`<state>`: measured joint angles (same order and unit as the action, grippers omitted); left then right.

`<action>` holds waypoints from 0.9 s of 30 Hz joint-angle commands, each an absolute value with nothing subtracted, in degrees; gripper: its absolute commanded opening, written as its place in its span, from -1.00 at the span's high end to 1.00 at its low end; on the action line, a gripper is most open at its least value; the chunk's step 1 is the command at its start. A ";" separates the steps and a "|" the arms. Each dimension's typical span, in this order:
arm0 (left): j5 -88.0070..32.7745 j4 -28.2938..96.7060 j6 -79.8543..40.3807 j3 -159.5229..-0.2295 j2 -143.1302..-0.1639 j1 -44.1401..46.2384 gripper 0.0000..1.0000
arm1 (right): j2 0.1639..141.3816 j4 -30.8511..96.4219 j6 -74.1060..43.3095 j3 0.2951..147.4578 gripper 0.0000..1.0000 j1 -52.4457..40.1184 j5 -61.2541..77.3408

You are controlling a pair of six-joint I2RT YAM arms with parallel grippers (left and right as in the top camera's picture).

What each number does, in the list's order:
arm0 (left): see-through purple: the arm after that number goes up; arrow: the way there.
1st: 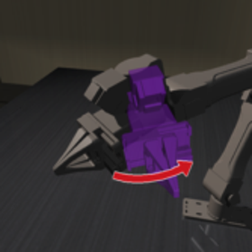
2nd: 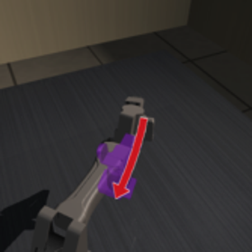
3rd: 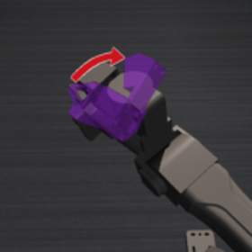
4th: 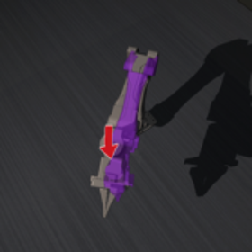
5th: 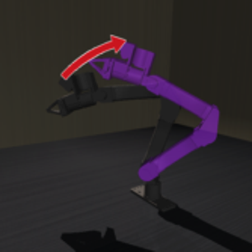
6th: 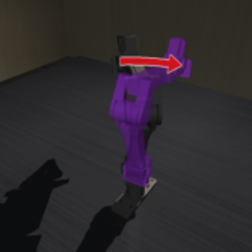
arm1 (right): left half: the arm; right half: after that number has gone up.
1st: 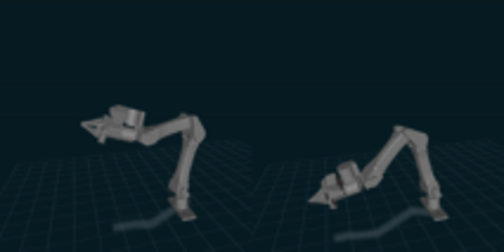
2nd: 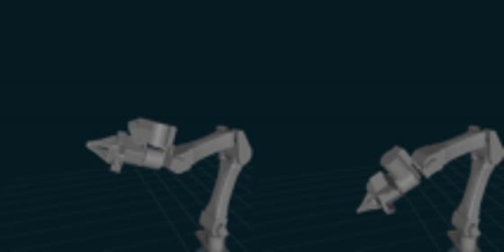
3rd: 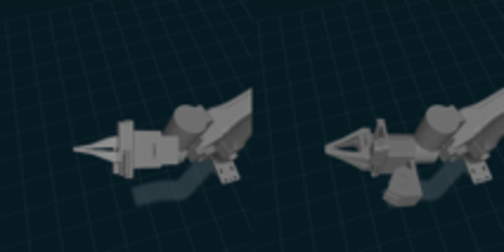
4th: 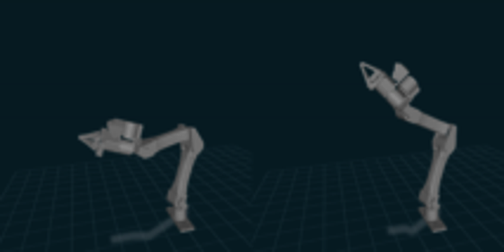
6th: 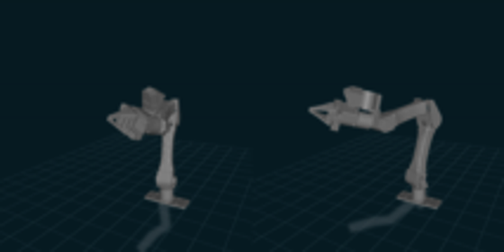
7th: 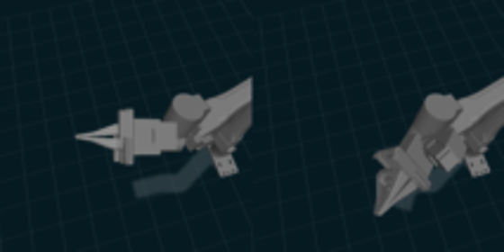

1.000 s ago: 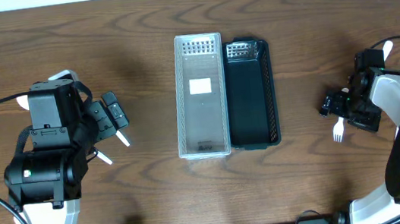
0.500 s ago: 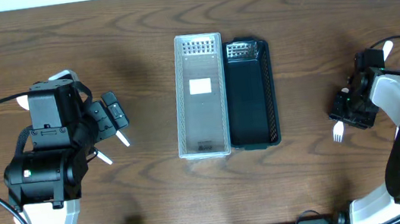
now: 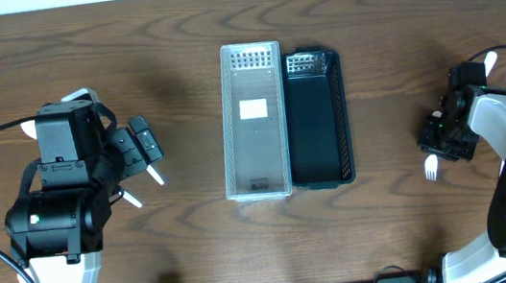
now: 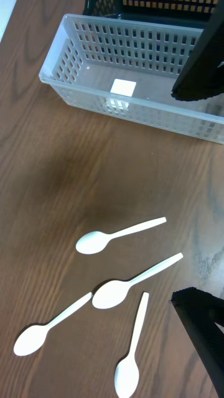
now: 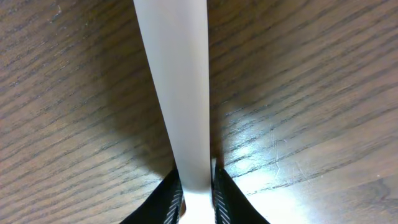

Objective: Pack container
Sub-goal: 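Lower right gripper and grasp a white plastic fork, then carry the fork left and lower it into the black basket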

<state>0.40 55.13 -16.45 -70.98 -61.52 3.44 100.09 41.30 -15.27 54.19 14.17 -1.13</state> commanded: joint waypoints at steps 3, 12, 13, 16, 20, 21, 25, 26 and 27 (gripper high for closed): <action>0.67 55.29 -15.49 -72.12 -61.67 3.57 -0.96 | 100.42 41.56 -15.18 53.45 0.68 14.70 -1.06; 0.69 55.27 -15.46 -72.12 -61.67 3.57 -0.96 | 99.98 41.71 -15.22 53.93 0.97 14.26 -1.06; 0.69 55.29 -15.46 -72.12 -61.67 3.57 -0.96 | 99.63 42.02 -15.42 54.28 0.97 14.09 -1.06; 0.69 55.29 -15.44 -72.12 -61.67 3.57 -0.96 | 97.14 43.90 -15.77 56.40 0.97 12.84 -1.06; 0.69 55.29 -15.05 -72.12 -61.67 3.57 -0.96 | 91.50 47.62 -15.84 60.99 0.97 10.31 -1.02; 0.69 55.29 -15.03 -72.12 -61.67 3.57 -0.96 | 89.82 48.80 -15.94 62.43 0.97 9.39 -0.99; 0.69 55.27 -15.03 -72.12 -61.67 3.57 -0.96 | 83.99 52.69 -17.28 67.81 0.97 4.05 1.17; 0.69 55.27 -15.03 -72.12 -61.67 3.57 -0.96 | 82.83 53.08 -17.82 68.90 0.97 2.15 1.61; 0.69 55.24 -15.05 -72.12 -61.67 3.57 -0.96 | 81.95 53.36 -18.65 69.97 0.97 0.01 1.58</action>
